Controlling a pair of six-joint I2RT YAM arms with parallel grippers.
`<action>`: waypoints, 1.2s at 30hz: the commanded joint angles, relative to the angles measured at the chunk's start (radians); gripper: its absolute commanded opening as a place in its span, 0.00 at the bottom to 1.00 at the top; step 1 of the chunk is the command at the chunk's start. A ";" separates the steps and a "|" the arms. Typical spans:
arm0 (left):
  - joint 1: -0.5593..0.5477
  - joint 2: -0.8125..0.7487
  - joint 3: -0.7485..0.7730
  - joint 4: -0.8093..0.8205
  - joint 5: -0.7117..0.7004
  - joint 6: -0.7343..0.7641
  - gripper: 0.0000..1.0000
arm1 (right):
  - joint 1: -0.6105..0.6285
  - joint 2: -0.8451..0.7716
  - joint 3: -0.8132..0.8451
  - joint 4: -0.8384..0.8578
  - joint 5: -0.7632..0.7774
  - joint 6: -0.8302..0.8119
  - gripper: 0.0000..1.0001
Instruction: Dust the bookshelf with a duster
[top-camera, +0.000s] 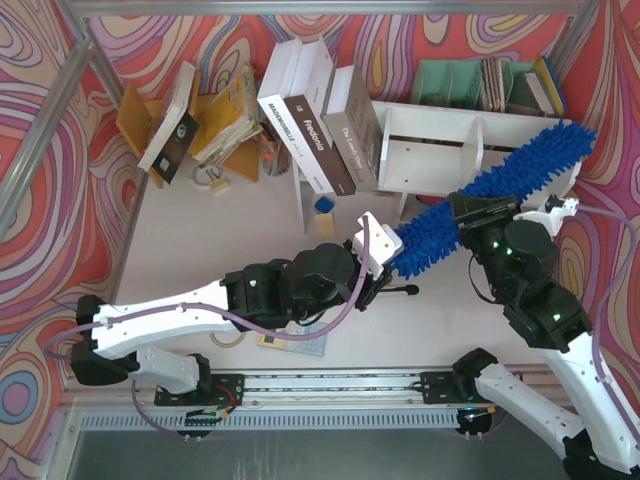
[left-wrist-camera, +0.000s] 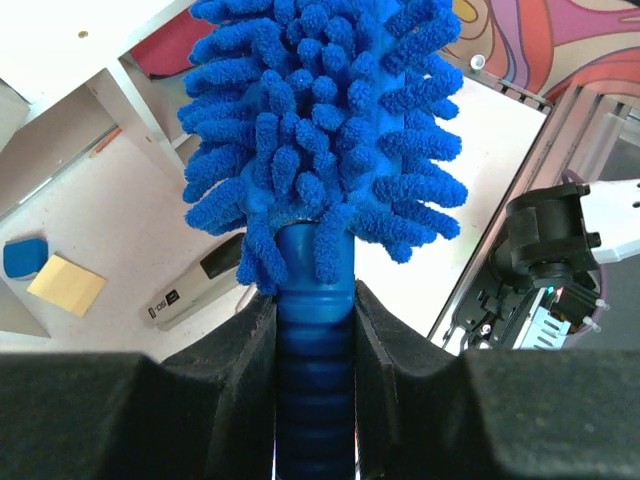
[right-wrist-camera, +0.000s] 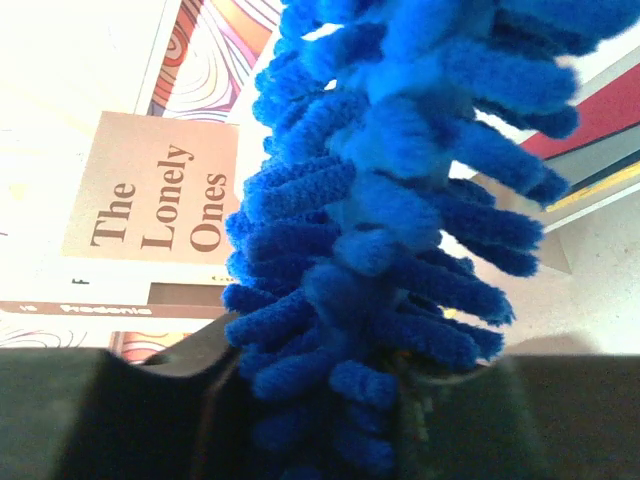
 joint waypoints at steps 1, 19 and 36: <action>0.000 -0.025 -0.025 0.098 -0.021 -0.002 0.00 | 0.002 0.001 -0.004 -0.038 0.050 0.073 0.36; -0.001 -0.202 -0.063 0.061 -0.290 0.066 0.98 | 0.002 -0.103 -0.095 -0.268 0.125 0.471 0.11; 0.005 -0.456 -0.286 0.188 -0.523 0.154 0.98 | 0.002 -0.119 -0.322 -0.236 0.044 0.720 0.11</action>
